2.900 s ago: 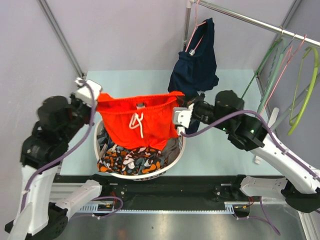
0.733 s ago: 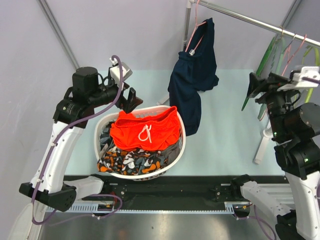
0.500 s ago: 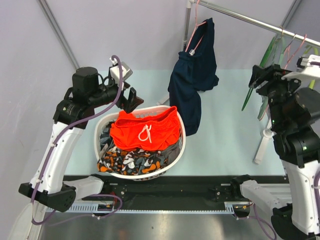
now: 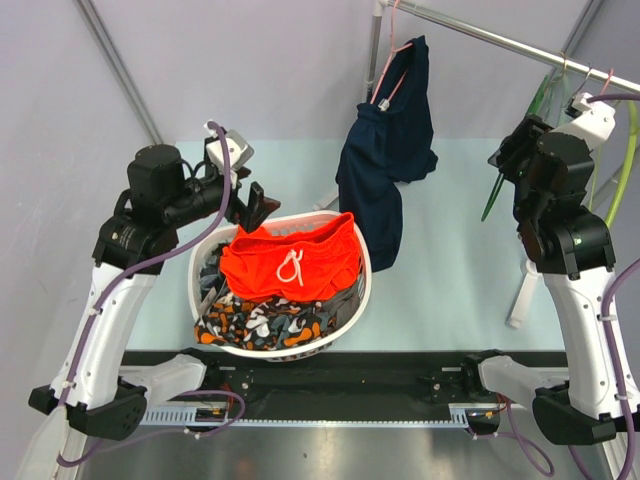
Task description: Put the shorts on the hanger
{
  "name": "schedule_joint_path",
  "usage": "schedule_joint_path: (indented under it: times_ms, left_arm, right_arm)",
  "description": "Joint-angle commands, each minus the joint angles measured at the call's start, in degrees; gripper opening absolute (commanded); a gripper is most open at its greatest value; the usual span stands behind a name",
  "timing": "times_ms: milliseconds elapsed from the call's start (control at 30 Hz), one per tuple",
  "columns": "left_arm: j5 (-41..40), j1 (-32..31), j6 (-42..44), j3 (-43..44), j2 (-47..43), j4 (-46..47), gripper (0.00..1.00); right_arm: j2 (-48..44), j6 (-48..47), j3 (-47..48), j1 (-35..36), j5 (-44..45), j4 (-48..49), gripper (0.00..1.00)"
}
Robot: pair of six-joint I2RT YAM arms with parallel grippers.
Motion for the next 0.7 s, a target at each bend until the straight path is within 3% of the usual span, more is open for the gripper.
schedule_joint_path:
  times_ms: [0,200,467,500,667]
  left_arm:
    - [-0.8,-0.3,-0.1,-0.3,-0.8,1.5,0.93]
    - [-0.8,-0.2,-0.1,-0.3,-0.5,1.7,0.93]
    - [-1.6,-0.3,0.3,-1.2,-0.5,1.5,0.93]
    - [-1.6,-0.3,0.4,-1.3,-0.6,1.6,0.93]
    - [-2.0,-0.3,0.7,-1.7,-0.5,1.4,0.94]
  right_arm:
    - [-0.7,1.8,0.9,-0.5,4.8,0.4,0.65]
    - [1.3,1.4,-0.8,-2.3,5.0,1.5,0.66]
    - [4.3,0.7,-2.1,-4.4,3.0,6.8,0.53]
    - [4.4,0.5,-2.2,-4.4,2.8,8.1,0.51]
    - [4.2,-1.2,-2.2,-4.5,0.2,11.1,0.18]
